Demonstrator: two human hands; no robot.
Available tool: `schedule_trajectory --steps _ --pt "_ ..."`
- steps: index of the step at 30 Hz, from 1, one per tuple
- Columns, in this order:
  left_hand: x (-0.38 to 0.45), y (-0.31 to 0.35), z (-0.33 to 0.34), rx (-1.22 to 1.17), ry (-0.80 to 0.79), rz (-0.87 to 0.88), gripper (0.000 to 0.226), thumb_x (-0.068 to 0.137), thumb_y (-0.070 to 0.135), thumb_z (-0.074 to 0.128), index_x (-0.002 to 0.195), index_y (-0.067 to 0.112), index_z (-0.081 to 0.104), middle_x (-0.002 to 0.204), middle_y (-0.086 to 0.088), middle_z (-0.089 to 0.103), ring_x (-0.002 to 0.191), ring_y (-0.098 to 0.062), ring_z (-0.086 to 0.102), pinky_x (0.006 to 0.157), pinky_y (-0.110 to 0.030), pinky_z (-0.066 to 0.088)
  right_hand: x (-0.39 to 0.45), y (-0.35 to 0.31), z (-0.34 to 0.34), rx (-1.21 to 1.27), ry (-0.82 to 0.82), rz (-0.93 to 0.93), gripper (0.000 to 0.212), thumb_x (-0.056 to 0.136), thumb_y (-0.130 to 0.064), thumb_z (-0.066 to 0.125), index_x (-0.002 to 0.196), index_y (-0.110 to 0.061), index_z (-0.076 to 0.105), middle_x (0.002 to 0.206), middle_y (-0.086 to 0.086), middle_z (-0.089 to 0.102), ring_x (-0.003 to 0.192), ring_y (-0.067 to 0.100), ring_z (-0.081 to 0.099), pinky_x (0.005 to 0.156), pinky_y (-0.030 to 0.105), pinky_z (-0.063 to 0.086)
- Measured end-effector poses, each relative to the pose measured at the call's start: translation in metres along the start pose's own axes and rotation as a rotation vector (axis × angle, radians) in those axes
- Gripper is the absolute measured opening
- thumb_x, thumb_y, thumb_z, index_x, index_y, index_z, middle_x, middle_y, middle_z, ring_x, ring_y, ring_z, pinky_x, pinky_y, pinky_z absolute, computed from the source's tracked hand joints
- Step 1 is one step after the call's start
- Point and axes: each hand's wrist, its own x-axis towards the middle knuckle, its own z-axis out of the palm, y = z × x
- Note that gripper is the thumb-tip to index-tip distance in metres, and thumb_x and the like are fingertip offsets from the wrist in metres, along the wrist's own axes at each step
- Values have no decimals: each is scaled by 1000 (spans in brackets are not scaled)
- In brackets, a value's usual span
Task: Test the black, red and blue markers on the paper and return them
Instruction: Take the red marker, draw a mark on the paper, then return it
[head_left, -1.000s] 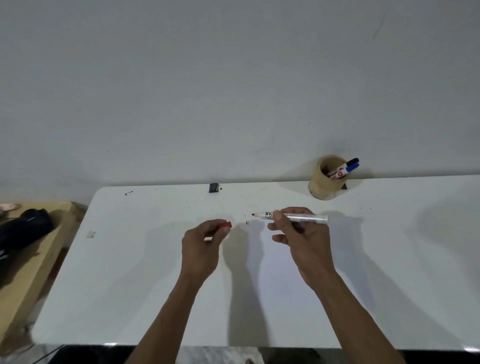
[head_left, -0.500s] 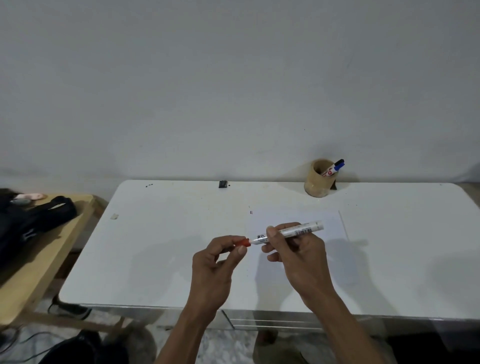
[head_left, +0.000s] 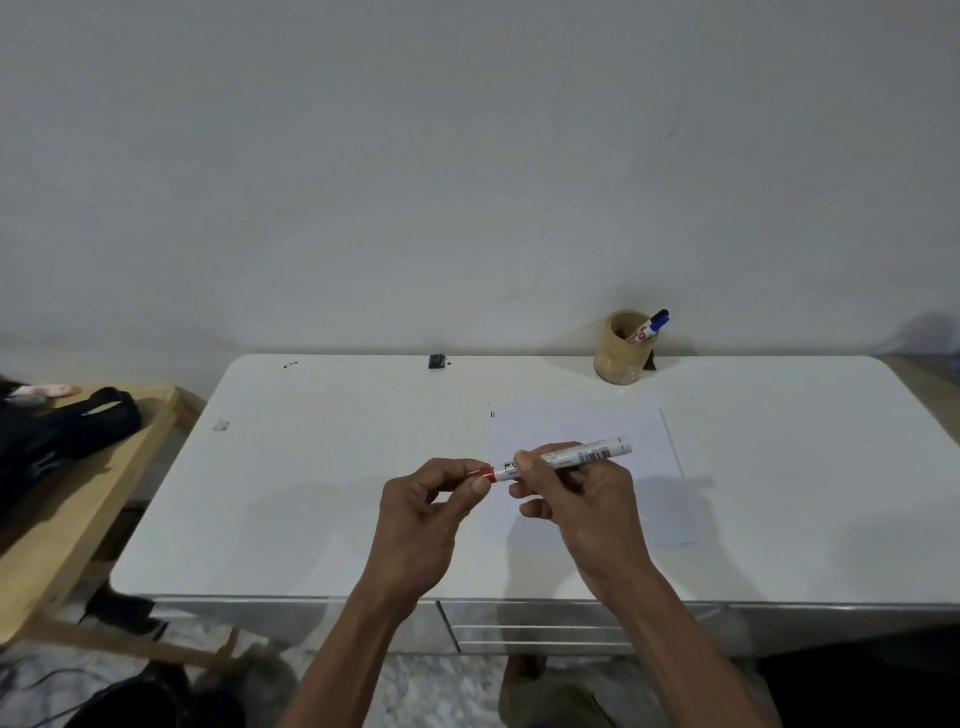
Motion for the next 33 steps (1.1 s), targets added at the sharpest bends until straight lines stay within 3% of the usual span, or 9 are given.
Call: schedule_trajectory --steps 4,6,13,16,18,22,24,27,33 --pt "5 -1 -5 35 -39 -16 12 88 13 73 91 23 79 85 9 78 78 -1 64 77 -34 54 3 -3 -14 155 25 73 39 69 -28 81 102 -7 73 89 11 79 81 26 76 66 32 61" --pt "10 -1 -7 34 -63 -20 14 89 12 72 90 24 79 82 11 76 77 -3 62 76 -36 54 5 -6 -30 146 51 38 33 69 -25 82 94 -7 74 86 12 76 79 26 74 64 32 60" --pt "41 28 17 15 -148 40 8 92 17 69 91 21 76 84 6 74 79 -7 63 75 -30 57 23 -26 -69 -569 -112 -139 13 76 -23 89 83 -19 79 78 -4 77 73 9 71 65 28 59" --pt "62 44 42 99 -170 116 5 90 21 71 91 18 76 86 10 76 80 -1 65 71 -20 55 36 -24 -72 -615 -105 -156 18 78 -23 88 91 -25 76 82 -11 74 74 7 69 64 29 61" --pt "76 52 62 152 -189 148 5 89 21 73 90 18 77 85 13 76 79 2 65 66 -12 50 46 -19 -76 -641 -90 -175 24 82 -21 85 100 -29 71 87 -17 71 81 0 68 68 21 59" --pt "109 59 101 245 -214 167 17 84 30 78 100 24 76 95 11 76 87 -4 68 67 -15 52 75 -17 -97 -610 -48 -170 54 92 -18 73 133 -45 51 93 -13 69 85 3 68 70 22 59" --pt "127 56 118 269 -201 139 31 80 36 81 109 26 71 99 11 73 91 -5 67 71 -17 54 93 -23 -112 -539 20 -200 69 94 -15 69 142 -54 39 94 -8 69 79 10 71 65 26 61" --pt "158 44 143 312 -141 102 42 79 37 81 116 24 67 100 10 71 91 -6 67 72 -18 51 129 -33 -138 -431 194 -313 80 93 -6 69 146 -54 33 98 -8 71 74 11 74 59 15 57" --pt "209 14 200 400 -45 83 52 81 36 80 127 24 59 113 4 67 96 -5 62 79 -22 53 208 -49 -177 -316 466 -385 72 91 -8 74 142 -41 35 101 2 75 83 5 76 69 10 54"
